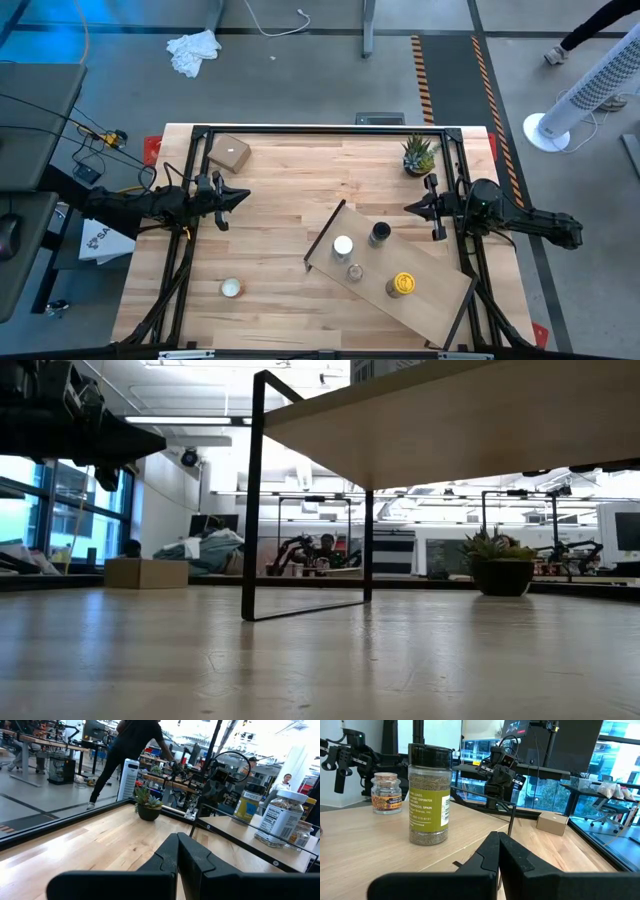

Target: Shelf spices

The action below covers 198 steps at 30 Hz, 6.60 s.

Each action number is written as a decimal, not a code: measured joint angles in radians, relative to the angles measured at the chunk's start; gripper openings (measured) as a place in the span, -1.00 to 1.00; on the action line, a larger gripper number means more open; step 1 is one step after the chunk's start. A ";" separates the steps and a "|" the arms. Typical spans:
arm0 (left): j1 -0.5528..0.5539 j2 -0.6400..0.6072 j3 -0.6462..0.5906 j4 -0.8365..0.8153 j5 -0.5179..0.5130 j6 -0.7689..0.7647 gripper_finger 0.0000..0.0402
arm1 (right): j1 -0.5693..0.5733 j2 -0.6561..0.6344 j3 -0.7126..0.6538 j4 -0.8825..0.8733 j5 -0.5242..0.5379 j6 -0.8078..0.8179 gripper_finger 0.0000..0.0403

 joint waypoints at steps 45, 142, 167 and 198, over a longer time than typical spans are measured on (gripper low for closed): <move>0.000 0.000 0.000 0.000 0.000 0.000 -0.99 | 0.003 0.366 0.909 -0.406 0.386 0.598 -1.00; 0.115 0.899 0.650 -0.773 0.518 -0.390 -1.00 | 0.830 0.933 0.861 -1.053 0.282 1.965 -1.00; 0.014 0.899 0.605 -0.596 0.316 -0.369 -1.00 | 0.480 0.987 0.859 -0.968 0.364 1.596 -1.00; 0.304 0.899 0.606 -0.588 0.216 -0.158 -1.00 | -0.023 0.988 0.859 -0.839 0.537 1.159 -1.00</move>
